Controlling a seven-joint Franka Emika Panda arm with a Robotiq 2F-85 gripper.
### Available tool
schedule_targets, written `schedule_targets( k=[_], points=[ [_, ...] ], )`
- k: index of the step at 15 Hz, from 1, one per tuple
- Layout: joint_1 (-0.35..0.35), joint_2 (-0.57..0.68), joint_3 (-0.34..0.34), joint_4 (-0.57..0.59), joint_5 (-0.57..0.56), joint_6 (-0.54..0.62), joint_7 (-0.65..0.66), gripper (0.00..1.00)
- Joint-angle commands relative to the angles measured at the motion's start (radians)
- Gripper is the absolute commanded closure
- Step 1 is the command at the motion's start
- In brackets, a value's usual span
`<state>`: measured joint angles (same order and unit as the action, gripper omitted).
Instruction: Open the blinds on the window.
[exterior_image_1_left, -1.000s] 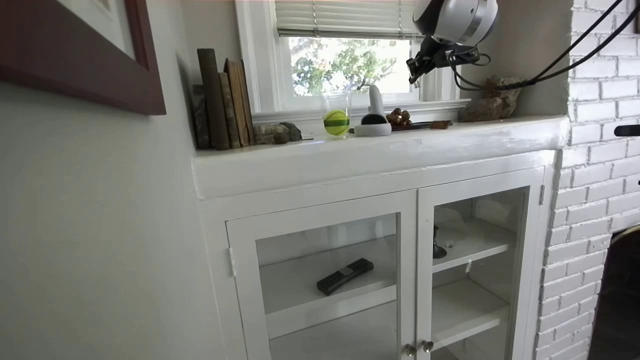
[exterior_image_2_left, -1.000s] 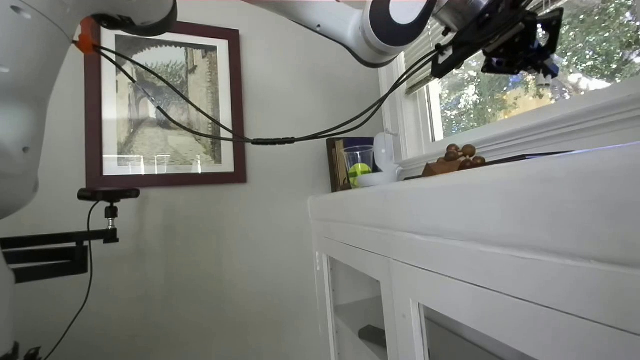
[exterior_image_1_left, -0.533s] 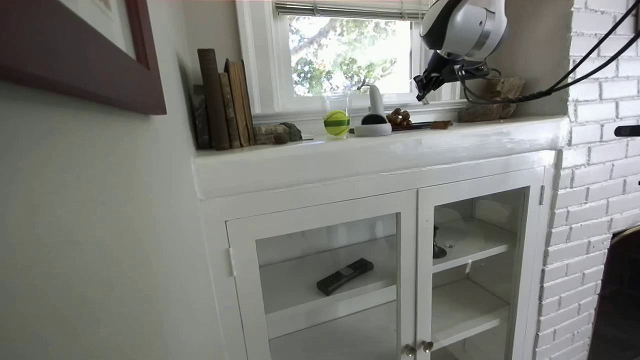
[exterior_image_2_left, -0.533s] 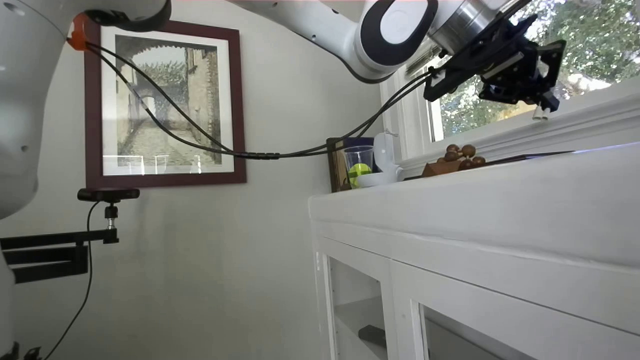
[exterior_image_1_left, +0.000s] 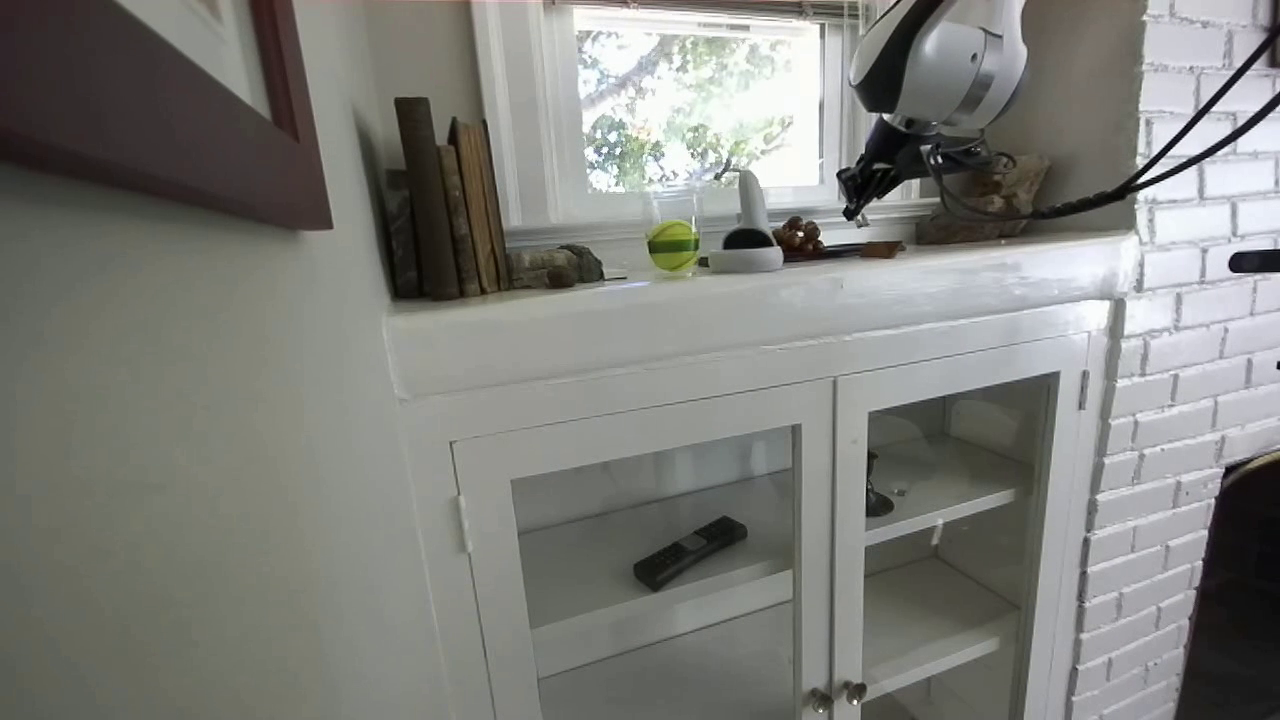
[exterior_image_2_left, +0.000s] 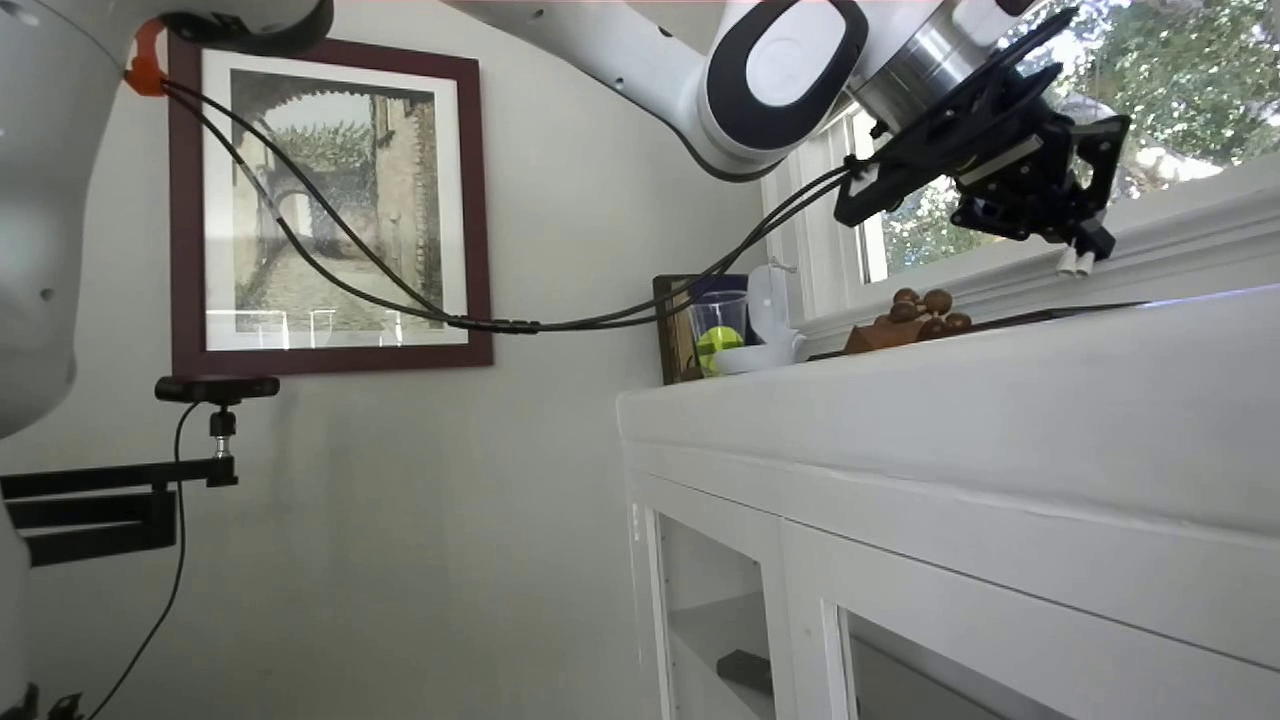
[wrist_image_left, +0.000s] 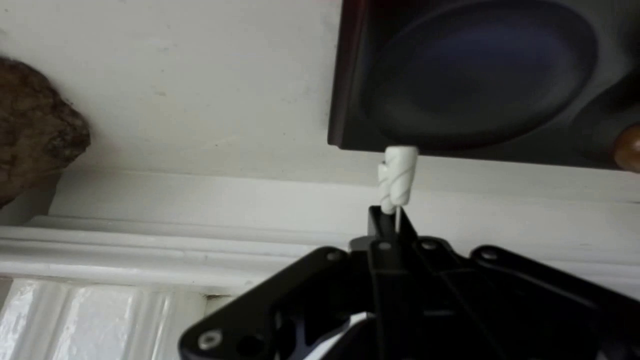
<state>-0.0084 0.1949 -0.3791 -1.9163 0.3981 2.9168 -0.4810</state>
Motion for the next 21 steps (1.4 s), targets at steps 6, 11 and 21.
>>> schedule_targets(
  k=[6, 11, 21],
  points=[
    [0.019, -0.026, -0.038, -0.037, -0.068, -0.023, 0.034, 1.00],
    [0.032, -0.024, -0.063, -0.029, -0.092, -0.017, 0.037, 1.00],
    [-0.149, -0.060, 0.093, -0.014, -0.380, -0.032, 0.237, 0.25]
  ],
)
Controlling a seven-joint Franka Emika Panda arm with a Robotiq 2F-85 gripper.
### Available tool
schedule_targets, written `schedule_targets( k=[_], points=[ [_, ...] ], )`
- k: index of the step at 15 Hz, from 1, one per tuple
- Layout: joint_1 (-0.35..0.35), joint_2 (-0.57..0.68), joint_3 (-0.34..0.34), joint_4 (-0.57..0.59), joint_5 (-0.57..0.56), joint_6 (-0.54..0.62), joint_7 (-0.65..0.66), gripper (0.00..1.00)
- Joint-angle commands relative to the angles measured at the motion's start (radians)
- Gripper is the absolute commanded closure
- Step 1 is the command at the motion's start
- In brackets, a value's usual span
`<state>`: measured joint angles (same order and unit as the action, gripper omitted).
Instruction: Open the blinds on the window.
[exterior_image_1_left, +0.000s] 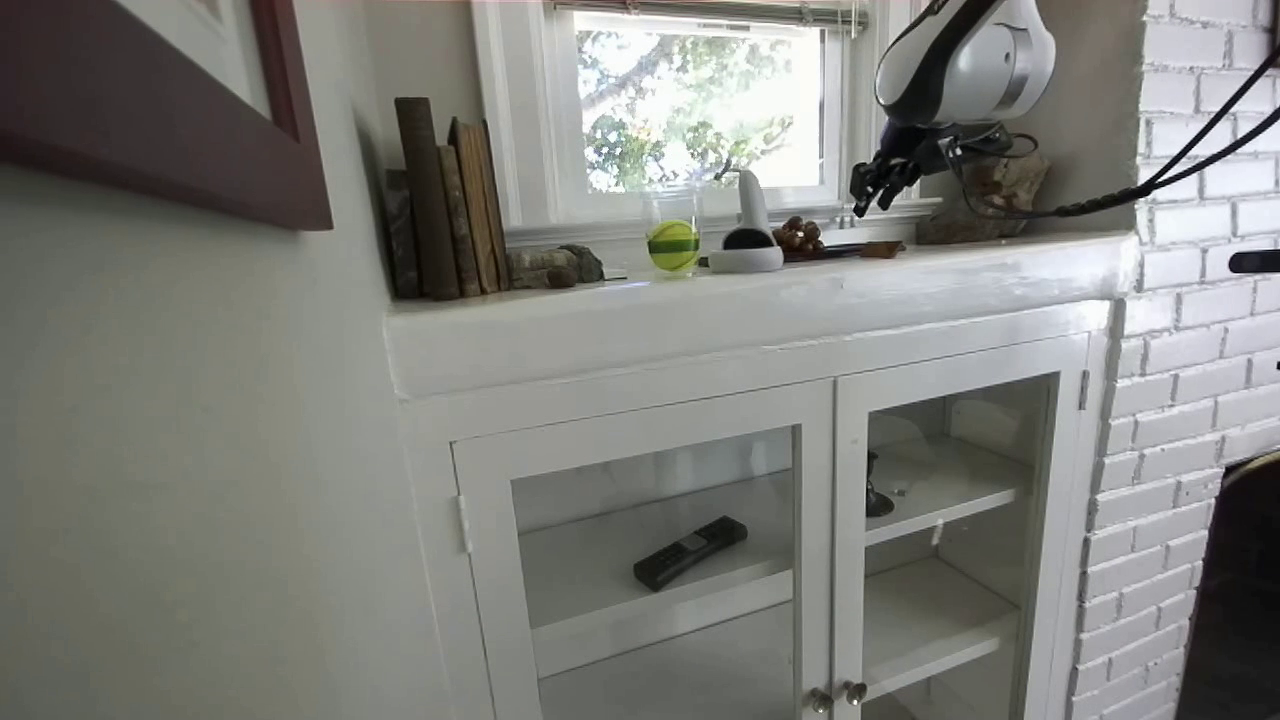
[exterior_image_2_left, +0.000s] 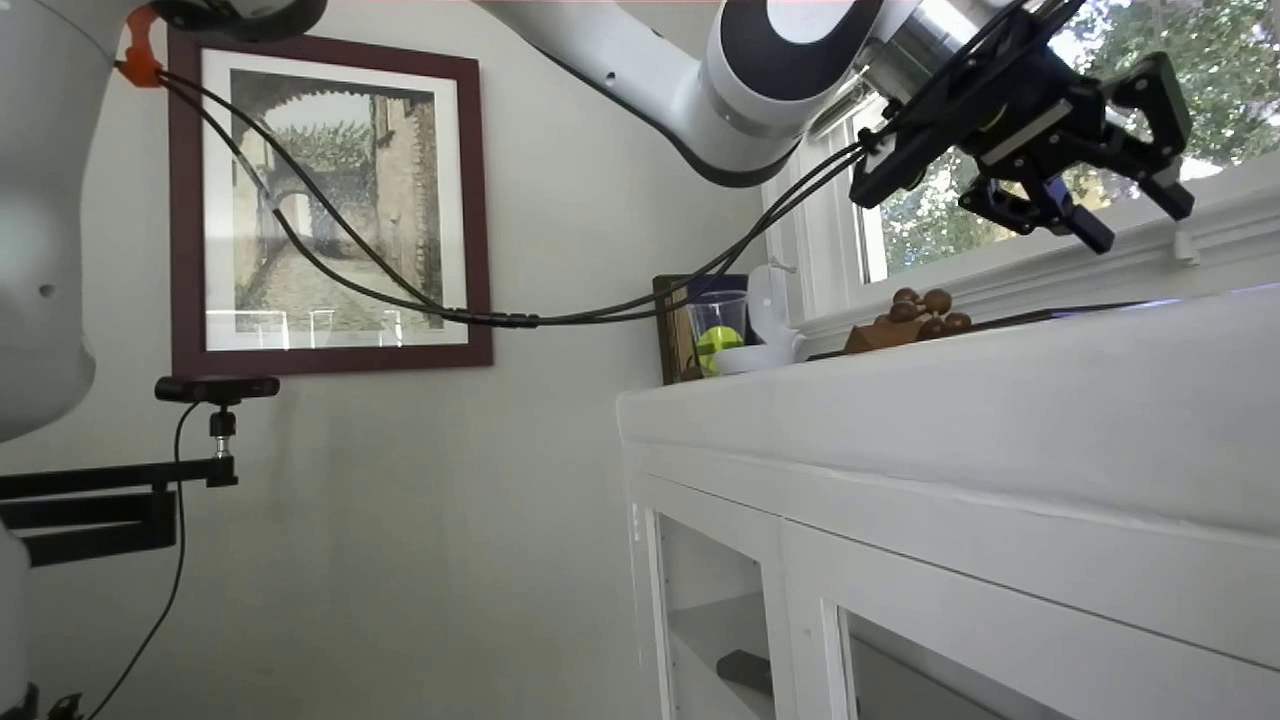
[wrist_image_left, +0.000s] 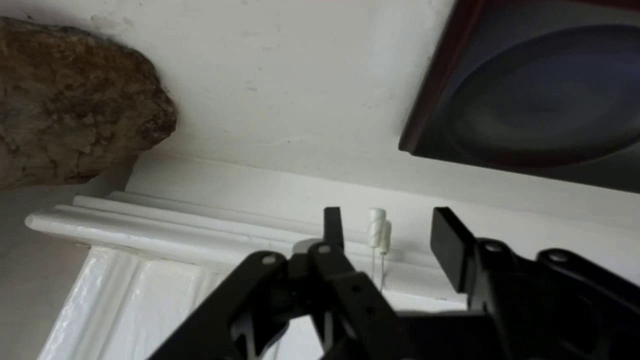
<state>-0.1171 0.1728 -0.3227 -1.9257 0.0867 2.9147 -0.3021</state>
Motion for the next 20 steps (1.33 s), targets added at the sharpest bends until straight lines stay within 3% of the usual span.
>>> schedule_targets(
  k=[1, 4, 5, 8, 15, 20],
  points=[
    [-0.047, -0.050, 0.048, -0.004, -0.068, -0.040, 0.060, 0.17],
    [-0.061, -0.093, 0.075, 0.007, -0.048, -0.087, 0.063, 0.00],
    [-0.029, -0.113, 0.051, 0.012, -0.008, -0.117, 0.038, 0.00],
    [-0.053, -0.177, 0.089, 0.050, -0.008, -0.236, 0.054, 0.00],
    [-0.034, -0.270, 0.106, 0.192, 0.040, -0.509, 0.062, 0.00],
    [-0.013, -0.301, 0.097, 0.319, 0.202, -0.783, 0.034, 0.00]
  ],
)
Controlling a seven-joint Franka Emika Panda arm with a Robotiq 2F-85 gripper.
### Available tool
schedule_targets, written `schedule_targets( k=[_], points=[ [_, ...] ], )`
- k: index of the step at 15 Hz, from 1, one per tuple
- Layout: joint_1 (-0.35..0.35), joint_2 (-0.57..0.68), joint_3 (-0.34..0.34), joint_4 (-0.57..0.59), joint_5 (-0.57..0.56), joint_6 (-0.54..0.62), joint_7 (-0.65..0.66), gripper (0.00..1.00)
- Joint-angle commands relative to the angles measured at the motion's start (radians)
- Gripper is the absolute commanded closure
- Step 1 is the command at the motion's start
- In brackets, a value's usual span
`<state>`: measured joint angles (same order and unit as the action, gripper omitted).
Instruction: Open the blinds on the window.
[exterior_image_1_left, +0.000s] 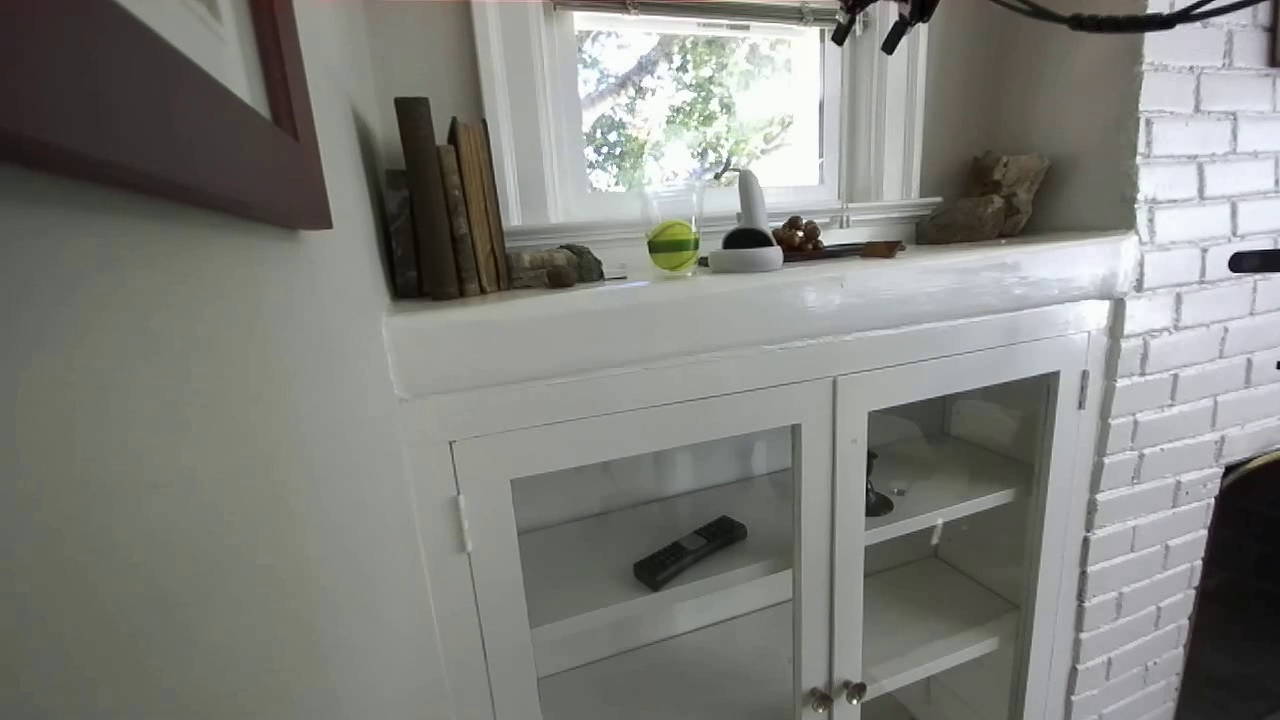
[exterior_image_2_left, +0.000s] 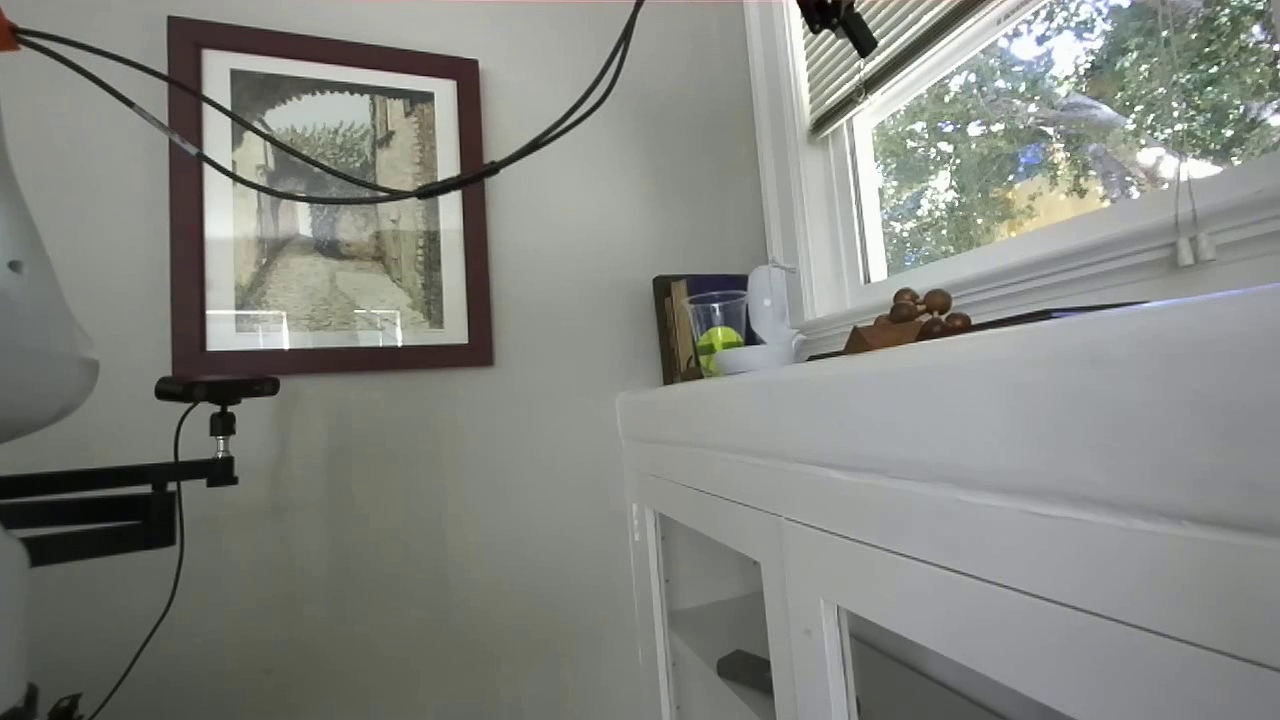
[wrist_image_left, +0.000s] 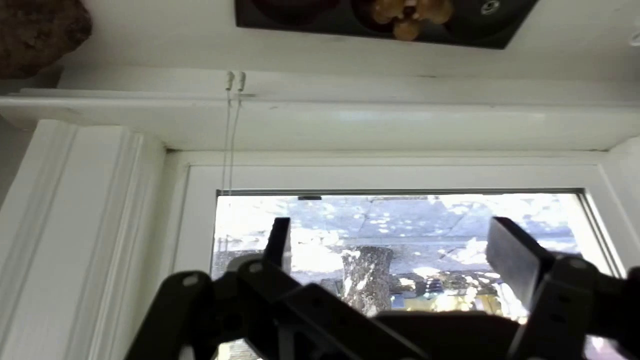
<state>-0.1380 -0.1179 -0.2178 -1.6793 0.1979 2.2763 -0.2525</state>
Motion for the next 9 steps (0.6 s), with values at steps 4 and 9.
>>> schedule_targets(
  k=[4, 9],
  points=[
    [0.000, -0.009, -0.005, 0.095, 0.114, -0.174, -0.017, 0.00],
    [0.000, -0.008, -0.008, 0.106, 0.126, -0.190, -0.020, 0.00]
  ],
)
